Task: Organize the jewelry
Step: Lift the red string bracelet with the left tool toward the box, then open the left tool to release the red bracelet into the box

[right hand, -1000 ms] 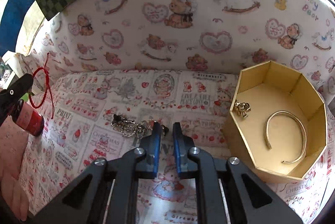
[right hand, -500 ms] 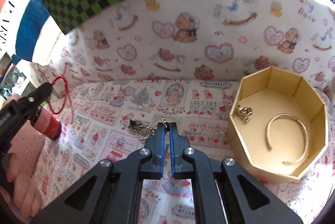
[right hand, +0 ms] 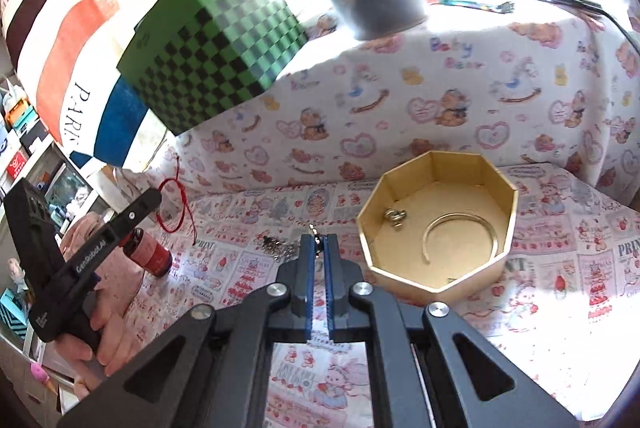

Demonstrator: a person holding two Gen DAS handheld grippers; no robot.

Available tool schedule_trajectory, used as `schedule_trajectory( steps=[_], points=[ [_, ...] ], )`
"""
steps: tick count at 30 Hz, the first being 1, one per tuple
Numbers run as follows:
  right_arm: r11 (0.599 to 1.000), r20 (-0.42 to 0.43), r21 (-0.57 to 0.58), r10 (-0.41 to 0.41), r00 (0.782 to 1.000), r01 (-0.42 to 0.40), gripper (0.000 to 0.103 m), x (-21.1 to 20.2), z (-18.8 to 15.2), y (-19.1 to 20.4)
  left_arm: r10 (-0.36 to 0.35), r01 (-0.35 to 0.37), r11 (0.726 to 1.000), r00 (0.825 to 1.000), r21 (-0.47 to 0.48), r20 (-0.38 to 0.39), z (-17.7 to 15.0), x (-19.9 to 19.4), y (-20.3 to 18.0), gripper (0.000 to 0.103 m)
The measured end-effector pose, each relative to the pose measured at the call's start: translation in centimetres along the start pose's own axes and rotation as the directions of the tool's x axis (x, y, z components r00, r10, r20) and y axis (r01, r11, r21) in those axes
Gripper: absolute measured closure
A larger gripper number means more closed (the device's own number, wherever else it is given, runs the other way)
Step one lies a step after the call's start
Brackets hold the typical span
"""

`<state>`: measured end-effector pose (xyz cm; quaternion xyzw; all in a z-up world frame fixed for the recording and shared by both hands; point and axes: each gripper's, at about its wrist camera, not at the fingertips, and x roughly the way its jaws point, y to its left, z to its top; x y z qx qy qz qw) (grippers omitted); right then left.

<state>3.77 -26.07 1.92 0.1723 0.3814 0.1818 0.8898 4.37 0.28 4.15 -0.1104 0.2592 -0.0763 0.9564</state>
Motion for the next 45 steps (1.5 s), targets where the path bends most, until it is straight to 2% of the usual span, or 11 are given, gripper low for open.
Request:
schedule_trajectory(
  steps=[7,13,22,26,30,31,33,34,36,39,45],
  points=[
    [0.994,0.075,0.090,-0.063,0.995,0.056,0.099,-2.3,1.4,-2.9,-0.132,0.132,0.991,0.991,0.016,-0.031,-0.3,0.2,-3.2,0.094],
    [0.987,0.077,0.147,-0.083,0.994,0.071,0.099,-2.0,2.0,-5.6,-0.225,0.230,0.973,0.967,0.030,-0.119,1.0,3.0,-8.8,0.094],
    [0.975,0.040,0.197,-0.113,0.993,0.103,0.099,-0.7,1.9,-7.8,-0.168,0.211,0.968,0.947,0.138,-0.274,-2.3,10.0,-15.8,0.094],
    [0.972,0.035,0.206,-0.123,0.992,0.113,0.099,-0.5,1.8,-8.3,-0.146,0.198,0.967,0.945,0.157,-0.292,-3.3,11.2,-15.9,0.094],
    [0.972,0.023,0.215,-0.106,0.994,0.099,0.098,-0.1,1.8,-8.4,-0.176,0.221,0.967,0.940,0.128,-0.291,-3.2,11.2,-15.3,0.094],
    [0.972,0.023,0.217,-0.102,0.995,0.095,0.097,0.0,1.7,-8.4,-0.189,0.228,0.967,0.942,0.115,-0.278,-3.0,10.9,-15.0,0.093],
    [0.971,0.033,0.227,-0.091,0.995,0.082,0.093,0.0,1.7,-8.4,-0.218,0.247,0.965,0.942,0.088,-0.256,-2.5,10.1,-14.3,0.083],
    [0.971,0.037,0.228,-0.081,0.996,0.070,0.080,0.0,1.6,-8.4,-0.222,0.250,0.964,0.944,0.093,-0.244,-2.3,9.5,-14.0,0.082],
    [0.970,0.055,0.232,-0.080,0.995,0.065,0.068,-0.4,1.6,-8.3,-0.174,0.204,0.970,0.963,0.135,-0.206,-1.8,8.2,-13.7,0.080],
    [0.973,0.076,0.221,-0.082,0.994,0.064,0.067,-1.1,1.6,-7.8,-0.116,0.142,0.975,0.982,0.170,-0.151,-1.1,5.8,-12.5,0.072],
    [0.985,0.119,0.138,-0.117,0.986,0.100,0.050,-1.8,1.5,-5.2,-0.013,0.023,0.991,0.997,0.129,-0.082,0.1,1.5,-7.6,0.047]
  ],
)
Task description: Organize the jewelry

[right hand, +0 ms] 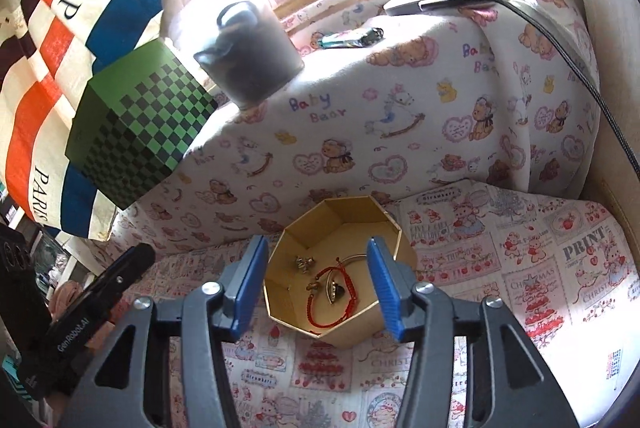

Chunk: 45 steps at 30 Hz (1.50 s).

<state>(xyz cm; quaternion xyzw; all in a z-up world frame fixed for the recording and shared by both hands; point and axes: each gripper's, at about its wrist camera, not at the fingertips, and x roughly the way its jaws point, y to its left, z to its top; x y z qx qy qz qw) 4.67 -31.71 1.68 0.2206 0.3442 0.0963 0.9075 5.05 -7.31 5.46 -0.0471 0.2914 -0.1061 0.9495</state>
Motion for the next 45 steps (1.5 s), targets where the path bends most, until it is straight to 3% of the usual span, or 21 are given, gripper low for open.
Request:
schedule_trajectory(
  steps=[3,7,11,13,15,18,23,28,31,36,41,45],
  points=[
    [0.999,0.005,-0.043,-0.001,1.000,0.001,0.046,0.0,-0.4,1.3,0.031,-0.029,0.999,0.999,-0.034,0.031,-0.3,-0.9,2.7,0.037],
    [0.995,0.010,-0.099,-0.027,1.000,0.027,0.042,0.4,-1.1,2.4,0.013,-0.018,0.994,0.999,-0.111,-0.043,-0.6,0.4,5.8,0.036],
    [0.987,0.017,-0.141,-0.075,0.997,0.077,0.041,1.0,-1.5,3.1,0.021,-0.034,0.994,0.993,-0.106,-0.120,-1.6,3.2,6.7,0.037],
    [0.985,0.014,-0.149,-0.084,0.996,0.086,0.041,1.2,-1.8,3.3,-0.003,-0.016,0.992,0.987,-0.122,-0.158,-2.2,4.9,7.3,0.046],
    [0.985,0.006,-0.152,-0.085,0.996,0.085,0.041,1.3,-1.9,3.3,-0.040,0.007,0.988,0.977,-0.156,-0.208,-2.8,6.4,7.8,0.063],
    [0.984,0.005,-0.156,-0.091,0.996,0.091,0.041,1.4,-2.1,3.5,-0.103,0.048,0.975,0.963,-0.217,-0.249,-3.4,7.5,8.3,0.074],
    [0.983,0.000,-0.154,-0.100,0.995,0.098,0.040,1.6,-2.3,3.5,-0.124,0.072,0.976,0.958,-0.204,-0.258,-3.7,7.9,7.2,0.075],
    [0.984,-0.012,-0.147,-0.105,0.994,0.102,0.040,1.8,-2.3,3.3,-0.070,0.020,0.986,0.950,-0.163,-0.304,-4.0,9.0,6.0,0.080],
    [0.982,-0.009,-0.154,-0.109,0.994,0.106,0.040,1.8,-2.3,3.5,-0.017,-0.032,0.986,0.958,-0.164,-0.286,-4.1,8.6,5.9,0.087],
    [0.979,-0.010,-0.171,-0.113,0.994,0.109,0.040,1.8,-2.5,3.9,-0.083,0.019,0.979,0.947,-0.204,-0.310,-4.6,8.4,6.1,0.088],
    [0.977,-0.015,-0.178,-0.120,0.993,0.116,0.040,2.0,-2.6,3.9,-0.059,0.001,0.985,0.942,-0.173,-0.331,-4.8,9.5,6.1,0.093],
    [0.977,-0.014,-0.177,-0.122,0.992,0.117,0.040,2.0,-2.6,3.8,-0.084,0.015,0.975,0.950,-0.224,-0.302,-4.5,8.8,6.6,0.094]
  ],
)
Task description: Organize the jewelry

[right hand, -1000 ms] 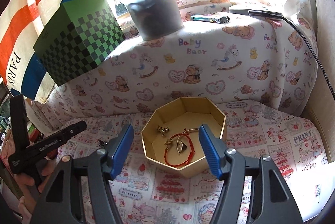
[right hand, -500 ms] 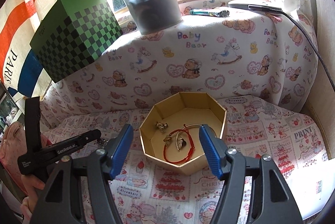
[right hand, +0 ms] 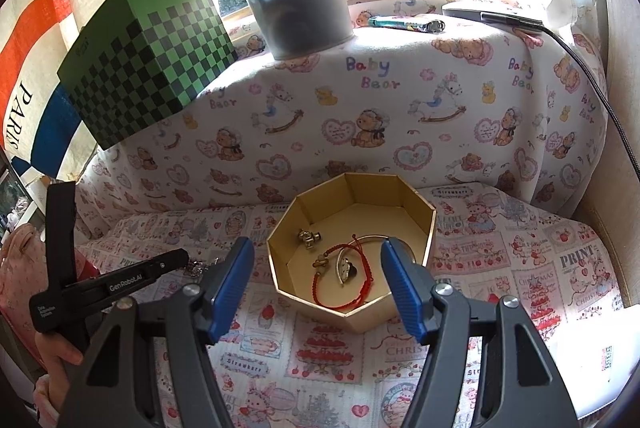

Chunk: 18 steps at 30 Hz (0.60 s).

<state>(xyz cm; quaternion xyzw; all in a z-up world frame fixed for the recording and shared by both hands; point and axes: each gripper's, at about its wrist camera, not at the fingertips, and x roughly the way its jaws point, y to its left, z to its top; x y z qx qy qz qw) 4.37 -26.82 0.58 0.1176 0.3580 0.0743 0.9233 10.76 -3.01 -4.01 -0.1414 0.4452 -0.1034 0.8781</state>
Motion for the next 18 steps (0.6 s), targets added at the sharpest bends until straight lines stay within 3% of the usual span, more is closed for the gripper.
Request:
schedule_trajectory(
  steps=[5,11,14,18],
  points=[
    [1.000,0.011,-0.005,0.005,1.000,-0.005,0.039,-0.3,0.0,0.0,0.009,-0.009,1.000,0.997,0.003,0.072,0.3,-2.9,0.1,0.094],
    [0.997,0.019,-0.023,0.069,0.997,-0.069,0.039,-1.8,0.2,1.1,0.121,-0.132,0.990,0.975,0.046,0.184,0.7,-6.8,-1.0,0.094],
    [0.991,0.055,-0.047,0.129,0.990,-0.126,0.039,-3.5,0.6,3.0,0.105,-0.115,0.993,0.973,0.036,0.204,1.0,-8.1,0.0,0.094],
    [0.981,-0.018,-0.120,0.150,0.989,-0.151,0.040,-2.4,0.7,6.9,0.086,-0.086,0.996,0.972,-0.008,0.218,1.6,-8.8,1.8,0.094]
  ],
)
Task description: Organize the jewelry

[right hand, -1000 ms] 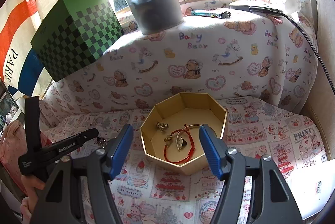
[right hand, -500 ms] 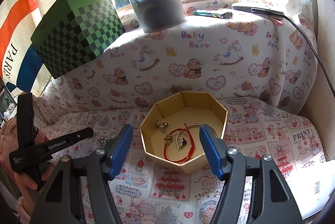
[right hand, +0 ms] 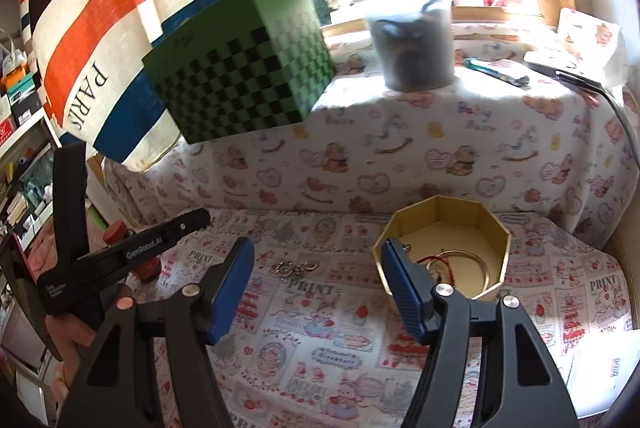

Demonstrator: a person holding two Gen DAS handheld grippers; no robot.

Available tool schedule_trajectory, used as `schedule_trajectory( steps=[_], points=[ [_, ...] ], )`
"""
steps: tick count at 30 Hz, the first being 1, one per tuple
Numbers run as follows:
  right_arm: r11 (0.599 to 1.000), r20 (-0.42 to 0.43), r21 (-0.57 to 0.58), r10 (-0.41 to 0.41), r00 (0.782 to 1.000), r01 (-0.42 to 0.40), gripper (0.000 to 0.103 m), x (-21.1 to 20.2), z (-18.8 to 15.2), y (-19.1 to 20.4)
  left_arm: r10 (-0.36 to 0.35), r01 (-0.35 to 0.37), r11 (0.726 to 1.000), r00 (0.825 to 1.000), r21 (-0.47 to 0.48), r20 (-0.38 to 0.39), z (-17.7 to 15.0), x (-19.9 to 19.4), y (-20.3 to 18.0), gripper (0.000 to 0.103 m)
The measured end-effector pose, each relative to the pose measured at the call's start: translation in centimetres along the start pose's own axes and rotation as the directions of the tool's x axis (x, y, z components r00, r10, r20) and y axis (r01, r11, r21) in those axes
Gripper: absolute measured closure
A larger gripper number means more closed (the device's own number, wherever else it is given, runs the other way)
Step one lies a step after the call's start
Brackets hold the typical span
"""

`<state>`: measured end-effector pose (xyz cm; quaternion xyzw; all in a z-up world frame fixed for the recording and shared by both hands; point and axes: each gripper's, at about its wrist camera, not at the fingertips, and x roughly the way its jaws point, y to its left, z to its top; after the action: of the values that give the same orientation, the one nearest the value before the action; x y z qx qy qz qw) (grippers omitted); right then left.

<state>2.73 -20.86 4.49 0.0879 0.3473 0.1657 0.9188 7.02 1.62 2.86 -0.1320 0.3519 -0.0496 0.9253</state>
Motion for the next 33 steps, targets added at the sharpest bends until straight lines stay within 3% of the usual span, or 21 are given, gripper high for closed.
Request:
schedule_trajectory(
  steps=[5,8,11,17,22,27,33],
  points=[
    [0.999,-0.155,-0.032,-0.048,0.987,0.044,0.060,5.5,0.2,2.5,0.019,-0.019,1.000,1.000,-0.019,-0.016,0.4,0.3,1.5,0.094],
    [0.985,-0.214,-0.074,-0.171,0.962,0.159,0.073,9.2,0.1,3.3,0.031,-0.031,0.999,0.999,-0.007,-0.015,0.4,0.6,1.2,0.094],
    [0.974,-0.238,-0.081,-0.225,0.945,0.211,0.082,11.9,-0.5,3.0,0.049,-0.049,0.999,0.999,0.004,-0.011,0.3,0.7,1.0,0.094],
    [0.989,-0.254,-0.012,-0.147,0.956,0.149,0.089,13.6,-1.2,1.4,0.013,-0.014,0.999,1.000,-0.048,-0.025,0.5,0.7,1.8,0.094],
    [0.993,-0.247,0.044,-0.099,0.964,0.113,0.091,14.3,-1.0,0.5,0.067,-0.066,0.997,0.998,-0.035,0.006,0.6,0.2,1.6,0.094],
    [0.990,-0.249,0.033,-0.127,0.960,0.139,0.099,14.9,-1.2,0.7,0.039,-0.040,0.998,0.999,-0.055,-0.012,0.6,0.5,1.7,0.094],
    [0.989,-0.250,0.023,-0.135,0.959,0.145,0.103,14.9,-1.5,1.0,0.063,-0.064,0.996,0.998,-0.055,-0.008,0.5,0.5,1.8,0.094]
  ],
)
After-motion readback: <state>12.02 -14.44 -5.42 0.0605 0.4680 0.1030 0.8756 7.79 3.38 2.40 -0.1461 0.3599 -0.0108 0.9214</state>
